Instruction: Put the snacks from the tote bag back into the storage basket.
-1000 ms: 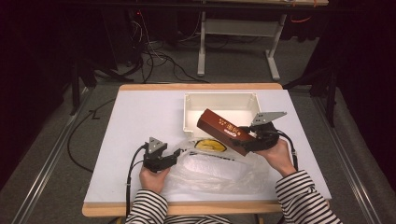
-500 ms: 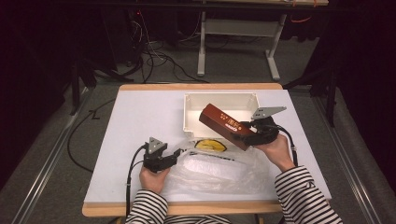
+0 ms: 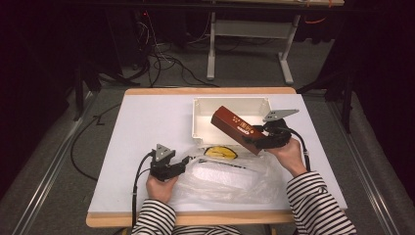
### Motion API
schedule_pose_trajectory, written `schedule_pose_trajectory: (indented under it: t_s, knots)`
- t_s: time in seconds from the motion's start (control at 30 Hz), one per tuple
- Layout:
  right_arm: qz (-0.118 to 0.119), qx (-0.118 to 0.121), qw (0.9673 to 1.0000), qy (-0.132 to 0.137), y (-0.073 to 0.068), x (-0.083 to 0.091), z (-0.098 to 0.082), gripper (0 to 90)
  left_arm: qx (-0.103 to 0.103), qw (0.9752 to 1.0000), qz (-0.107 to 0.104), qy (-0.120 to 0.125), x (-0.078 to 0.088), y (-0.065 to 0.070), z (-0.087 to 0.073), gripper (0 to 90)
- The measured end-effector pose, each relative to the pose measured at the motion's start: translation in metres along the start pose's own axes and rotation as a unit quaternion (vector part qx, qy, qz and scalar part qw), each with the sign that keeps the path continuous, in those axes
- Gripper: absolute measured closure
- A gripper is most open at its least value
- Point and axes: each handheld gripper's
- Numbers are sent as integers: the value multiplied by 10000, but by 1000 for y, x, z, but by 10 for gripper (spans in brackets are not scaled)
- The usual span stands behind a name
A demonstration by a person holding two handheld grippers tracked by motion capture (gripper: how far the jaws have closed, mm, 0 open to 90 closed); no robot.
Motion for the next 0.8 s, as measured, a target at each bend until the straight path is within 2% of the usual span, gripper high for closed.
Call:
schedule_pose_trajectory:
  t_s: [0.3,0.8]
  knots:
    - [-67,-72,9999,-22,6,-3,0,379,7,10000,4,-4,0,0,0,379]
    - [-205,43,9997,-103,14,-13,13,378,4,10000,-3,-42,-1,0,0,380]
Point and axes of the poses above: each handheld gripper's, and its own axes: x roughly backward along the jaws, z roughly out of its top, y roughly to its right, and after that the axes turned 12 degrees about y, right-handed
